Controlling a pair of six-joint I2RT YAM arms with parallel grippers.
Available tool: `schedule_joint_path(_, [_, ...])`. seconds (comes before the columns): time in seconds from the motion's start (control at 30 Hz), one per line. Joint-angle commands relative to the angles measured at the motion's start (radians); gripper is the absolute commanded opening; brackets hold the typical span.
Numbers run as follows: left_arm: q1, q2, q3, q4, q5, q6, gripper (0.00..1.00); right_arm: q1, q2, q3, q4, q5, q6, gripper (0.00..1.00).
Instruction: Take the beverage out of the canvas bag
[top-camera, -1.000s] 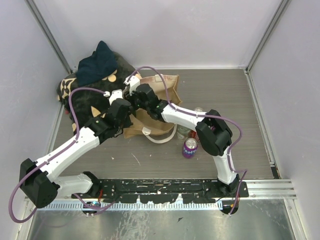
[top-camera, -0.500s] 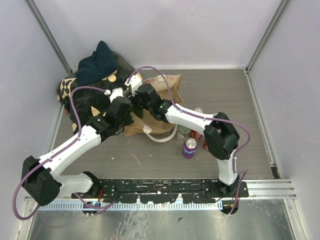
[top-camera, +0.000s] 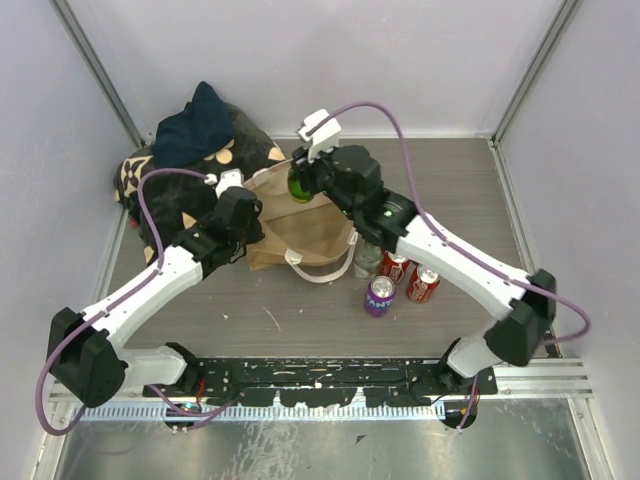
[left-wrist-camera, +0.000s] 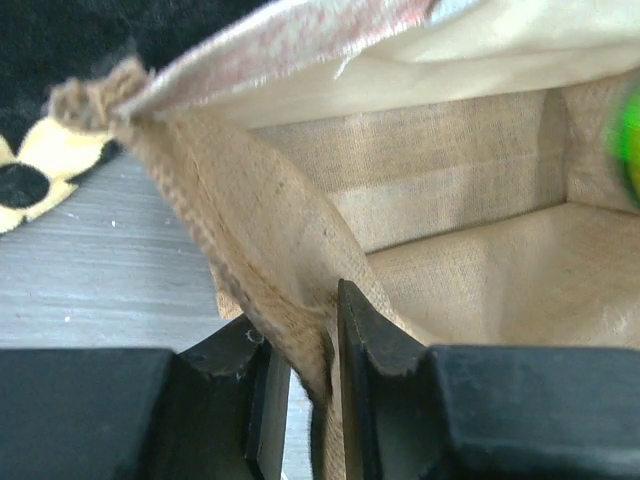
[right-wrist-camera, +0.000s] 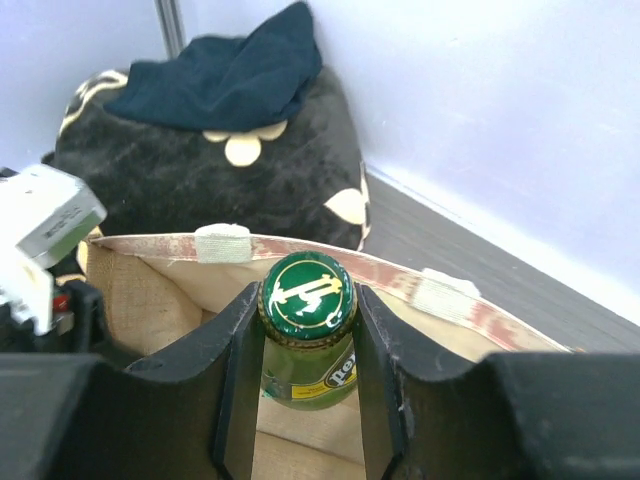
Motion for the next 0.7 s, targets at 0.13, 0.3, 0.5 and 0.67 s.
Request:
schedule_joint_path(0.13, [0.063,0.099,0.043,0.061,0.031,0.051,0.33,0.079,-0.309,-0.014,-0.039,0.164,-0.044,0.01])
schedule_joint_path(0.3, [0.082,0.131,0.072,0.081,0.038,0.057,0.36,0.100,-0.446,-0.049,-0.177,0.155,0.007,0.01])
schedule_joint_path(0.5, [0.099,0.154,0.107,0.085,0.023,0.077,0.41,0.101,-0.556,-0.090,-0.327,0.062,0.048,0.01])
schedule_joint_path(0.67, [0.113,0.160,0.139,0.073,0.012,0.094,0.48,0.102,-0.575,-0.199,-0.314,-0.071,0.114,0.01])
